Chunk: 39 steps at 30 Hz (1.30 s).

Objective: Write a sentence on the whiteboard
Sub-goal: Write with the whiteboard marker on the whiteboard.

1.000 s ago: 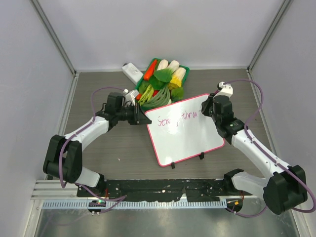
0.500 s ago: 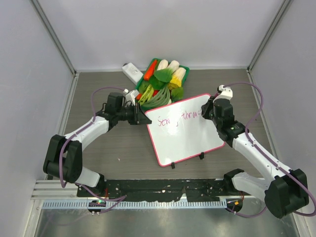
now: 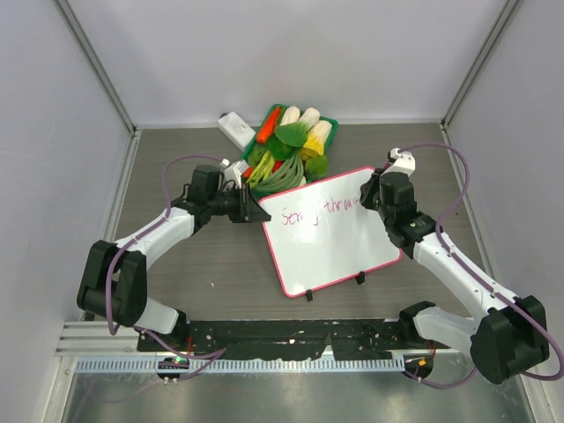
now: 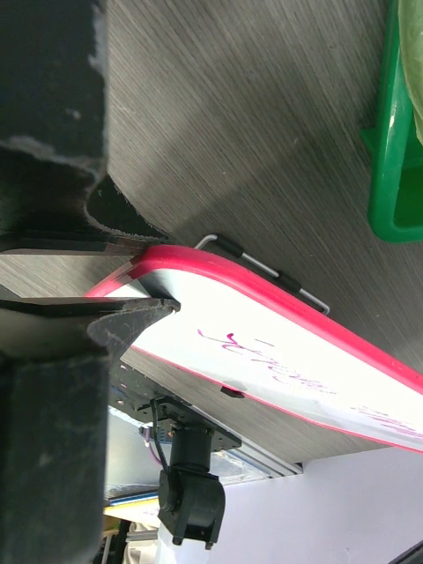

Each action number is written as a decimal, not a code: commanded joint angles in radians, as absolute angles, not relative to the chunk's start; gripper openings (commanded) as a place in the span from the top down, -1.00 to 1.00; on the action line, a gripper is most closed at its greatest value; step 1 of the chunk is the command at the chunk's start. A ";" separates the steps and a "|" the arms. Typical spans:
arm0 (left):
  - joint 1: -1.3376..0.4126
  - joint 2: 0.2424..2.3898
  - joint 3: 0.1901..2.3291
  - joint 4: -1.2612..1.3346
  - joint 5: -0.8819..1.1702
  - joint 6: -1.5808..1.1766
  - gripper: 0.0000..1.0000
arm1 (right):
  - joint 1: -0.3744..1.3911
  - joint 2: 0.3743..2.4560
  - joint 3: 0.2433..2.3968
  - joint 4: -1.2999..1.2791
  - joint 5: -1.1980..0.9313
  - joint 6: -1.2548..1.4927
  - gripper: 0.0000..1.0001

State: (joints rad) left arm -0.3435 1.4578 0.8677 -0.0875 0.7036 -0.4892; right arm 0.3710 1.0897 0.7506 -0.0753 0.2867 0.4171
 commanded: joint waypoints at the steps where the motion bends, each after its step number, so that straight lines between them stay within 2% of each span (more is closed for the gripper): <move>1: -0.364 1.483 0.870 -0.135 0.552 -0.350 1.00 | 0.370 1.101 0.802 -0.040 0.321 0.405 0.97; 39: -0.367 1.473 0.870 -0.141 0.546 -0.350 1.00 | 0.368 0.982 0.672 -0.104 0.184 0.429 0.97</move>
State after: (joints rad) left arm -0.3454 1.4578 0.8677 -0.0879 0.7002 -0.4892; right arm 0.3706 0.9943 0.6754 -0.1299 0.2310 0.4175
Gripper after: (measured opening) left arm 0.191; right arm 0.198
